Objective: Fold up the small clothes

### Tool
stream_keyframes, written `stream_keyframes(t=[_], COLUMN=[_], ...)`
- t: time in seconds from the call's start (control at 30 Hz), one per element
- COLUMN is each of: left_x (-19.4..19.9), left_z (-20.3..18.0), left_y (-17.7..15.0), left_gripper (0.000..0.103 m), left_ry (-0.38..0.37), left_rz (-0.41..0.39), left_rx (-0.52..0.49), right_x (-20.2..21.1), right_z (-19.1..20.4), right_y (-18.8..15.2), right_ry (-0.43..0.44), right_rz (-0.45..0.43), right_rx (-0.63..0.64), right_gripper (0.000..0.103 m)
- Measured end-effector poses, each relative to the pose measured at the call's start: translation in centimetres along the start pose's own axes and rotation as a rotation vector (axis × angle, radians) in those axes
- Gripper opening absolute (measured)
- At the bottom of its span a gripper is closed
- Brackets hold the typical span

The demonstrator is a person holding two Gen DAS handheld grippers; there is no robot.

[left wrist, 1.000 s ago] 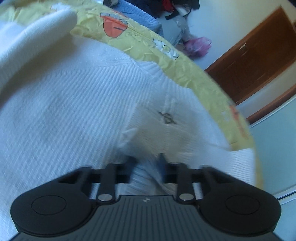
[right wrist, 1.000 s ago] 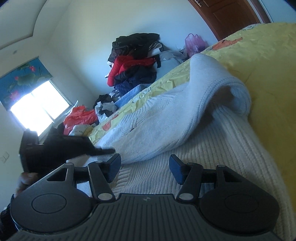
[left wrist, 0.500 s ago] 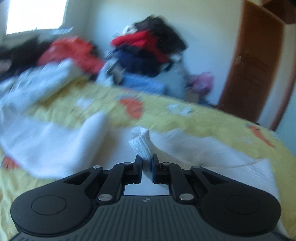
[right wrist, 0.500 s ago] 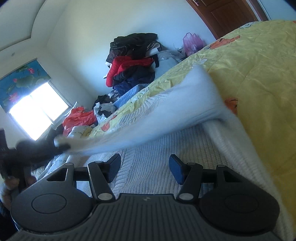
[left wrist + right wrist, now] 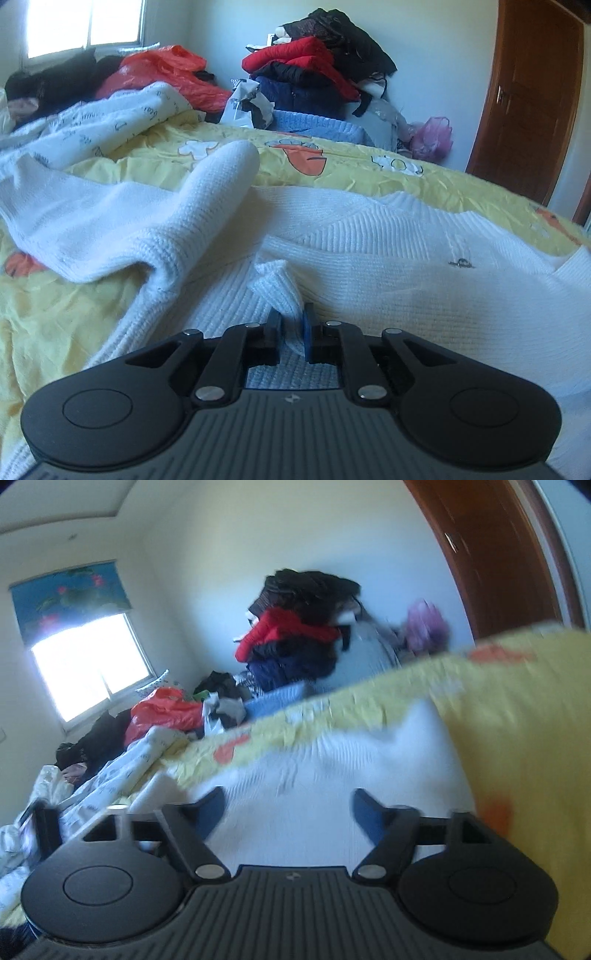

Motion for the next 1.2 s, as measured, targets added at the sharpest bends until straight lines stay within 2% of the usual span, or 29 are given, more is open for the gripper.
stream_keyframes(t=[0.03, 0.1, 0.17, 0.2, 0.23, 0.27, 0.3, 0.33, 0.4, 0.5, 0.57, 0.67, 0.73, 0.77, 0.83, 0.9, 0.97, 1.07, 1.13, 1.2], left_x=[0.1, 0.1, 0.1, 0.1, 0.1, 0.2, 0.3, 0.3, 0.3, 0.3, 0.8, 3.3, 5.6, 6.4, 7.3, 7.0, 5.7, 2.9, 1.4, 0.1], left_z=[0.0, 0.3, 0.7, 0.9, 0.9, 0.9, 0.8, 0.6, 0.1, -0.7, -0.6, 0.6, 3.0, 4.5, 8.9, 14.0, 19.7, 26.6, 29.2, 31.0], left_y=[0.0, 0.0, 0.0, -0.1, -0.1, -0.1, -0.1, -0.1, -0.2, -0.3, -0.2, -0.2, 0.6, 1.3, 3.5, 5.7, 7.2, 8.4, 9.2, 9.7], left_gripper=[0.013, 0.015, 0.017, 0.025, 0.032, 0.043, 0.051, 0.054, 0.062, 0.066, 0.066, 0.073, 0.077, 0.082, 0.085, 0.085, 0.085, 0.085, 0.085, 0.084], left_ry=[-0.005, -0.024, -0.054, -0.088, -0.127, -0.168, -0.201, -0.220, -0.228, -0.215, -0.206, -0.228, -0.233, -0.216, -0.122, -0.019, 0.071, 0.045, 0.048, 0.071], left_rz=[0.001, 0.002, 0.006, 0.010, 0.014, 0.017, 0.020, 0.022, 0.025, 0.033, 0.051, 0.067, 0.011, -0.023, -0.103, -0.146, -0.128, -0.079, -0.071, -0.064], left_rx=[0.013, 0.042, 0.080, 0.108, 0.128, 0.146, 0.158, 0.159, 0.140, 0.089, 0.075, 0.090, 0.119, 0.131, 0.180, 0.261, 0.412, 0.686, 0.766, 0.795], right_x=[-1.5, -5.2, -8.1, -9.0, -9.5, -9.4, -9.1, -8.8, -8.6, -8.7, -8.8, -9.0, -8.9, -8.9, -8.8, -8.7, -8.6, -8.6, -8.6, -8.6], right_z=[-0.6, -2.7, -5.6, -7.4, -8.9, -9.8, -10.4, -10.9, -11.2, -10.3, -9.4, -8.3, -8.1, -8.1, -8.2, -8.2, -8.2, -8.2, -8.1, -8.1], right_y=[0.8, 1.3, 1.0, 0.4, -0.1, -0.1, -0.1, -0.2, -0.3, -0.7, -0.8, -0.9, -0.9, -0.9, -0.7, -0.7, -0.6, -0.7, -0.7, -0.8], right_ry=[-0.012, -0.057, -0.123, -0.168, -0.186, -0.176, -0.162, -0.153, -0.140, -0.173, -0.192, -0.189, -0.188, -0.184, -0.174, -0.168, -0.164, -0.163, -0.166, -0.169], right_rz=[0.014, 0.096, 0.179, 0.214, 0.231, 0.192, 0.181, 0.170, 0.159, 0.160, 0.167, 0.186, 0.189, 0.188, 0.181, 0.175, 0.171, 0.166, 0.166, 0.167], right_rx=[0.003, -0.022, -0.044, -0.048, -0.046, -0.023, -0.043, -0.087, -0.113, -0.049, 0.023, 0.098, 0.112, 0.109, 0.093, 0.079, 0.075, 0.071, 0.073, 0.077], right_gripper=[0.090, 0.087, 0.076, 0.070, 0.060, 0.052, 0.049, 0.047, 0.046, 0.049, 0.060, 0.071, 0.072, 0.072, 0.072, 0.072, 0.073, 0.073, 0.073, 0.074])
Point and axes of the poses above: each gripper's, at about its wrist camera, not at the fingertips, and x roughly against the way its jaws point, z to its left, y to its top, the point moved 10 cm from there along -x, roughly the way its jaws point, and after that the axes turned 5 degrees about x, right-handed, at the moved point
